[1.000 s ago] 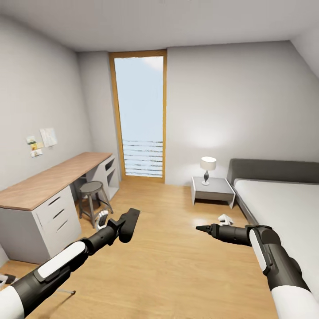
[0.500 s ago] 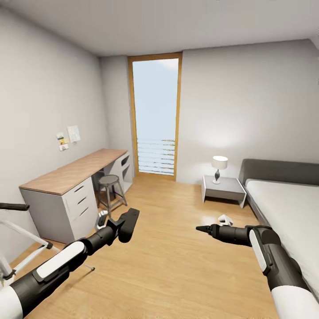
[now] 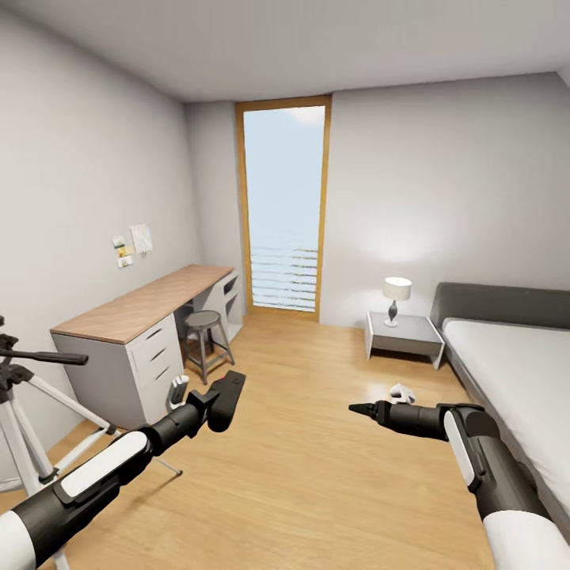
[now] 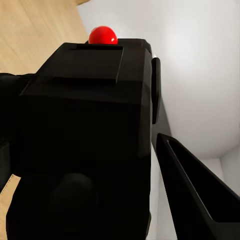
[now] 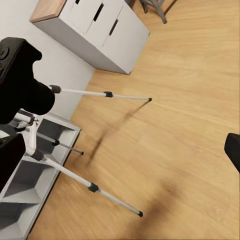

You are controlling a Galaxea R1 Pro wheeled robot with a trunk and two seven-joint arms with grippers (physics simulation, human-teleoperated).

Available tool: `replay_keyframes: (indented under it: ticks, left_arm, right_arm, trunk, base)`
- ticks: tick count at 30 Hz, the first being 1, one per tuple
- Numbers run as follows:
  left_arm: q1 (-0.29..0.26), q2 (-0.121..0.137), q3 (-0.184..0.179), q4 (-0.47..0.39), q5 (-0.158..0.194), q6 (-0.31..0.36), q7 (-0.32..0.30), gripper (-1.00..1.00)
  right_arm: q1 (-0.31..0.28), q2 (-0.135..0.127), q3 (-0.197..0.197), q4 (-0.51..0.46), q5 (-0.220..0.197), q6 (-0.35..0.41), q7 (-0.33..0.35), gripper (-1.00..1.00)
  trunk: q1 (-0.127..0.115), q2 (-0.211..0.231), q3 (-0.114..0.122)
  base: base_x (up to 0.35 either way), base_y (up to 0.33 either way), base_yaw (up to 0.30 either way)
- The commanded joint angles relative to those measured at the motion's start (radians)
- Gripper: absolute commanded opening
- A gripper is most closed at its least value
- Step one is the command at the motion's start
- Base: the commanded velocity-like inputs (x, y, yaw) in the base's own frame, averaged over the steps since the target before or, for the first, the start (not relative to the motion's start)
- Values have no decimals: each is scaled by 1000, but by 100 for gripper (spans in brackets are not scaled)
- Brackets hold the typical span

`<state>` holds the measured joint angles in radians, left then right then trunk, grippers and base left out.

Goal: Attach the digital camera to the camera tripod in the bedroom.

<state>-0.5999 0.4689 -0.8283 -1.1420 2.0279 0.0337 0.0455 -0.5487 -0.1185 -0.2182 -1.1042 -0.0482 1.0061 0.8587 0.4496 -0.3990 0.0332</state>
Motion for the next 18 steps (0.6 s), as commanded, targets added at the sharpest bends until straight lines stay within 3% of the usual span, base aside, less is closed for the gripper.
replay_keyframes:
  ticks: [1, 6, 8, 13, 17, 18]
  left_arm:
    - [-1, 1, -2, 0, 5, -1, 2, -100]
    - [-1, 1, -2, 1, 5, -3, 2, -100]
    - [2, -11, -14, 12, -2, 3, 16, -100]
    - [0, -39, -44, 36, -11, 5, 37, -100]
    - [-2, -16, -67, 13, -13, 2, 19, -100]
    - [-2, -22, -73, 7, -16, 1, 14, -100]
  right_arm:
    - [0, 0, -1, 1, -5, 7, 0, 100]
    - [0, 0, -1, 3, -5, 8, 0, 100]
    - [7, -11, -8, 14, 8, -4, -11, 100]
    - [13, -5, -9, 42, 26, -22, -27, 100]
    - [33, -23, -10, 32, 47, 0, -5, 100]
    - [39, -29, -9, 38, 49, 5, 0, 100]
  trunk:
    - [0, -1, 0]
    - [0, -1, 0]
    - [0, -1, 0]
    - [0, -1, 0]
    - [0, -1, 0]
    - [0, -1, 0]
  base:
    - [19, 74, 0]
    - [6, 25, 0]
    - [0, 0, 0]
    - [0, 0, 0]
    - [0, 0, 0]
    - [0, 0, 0]
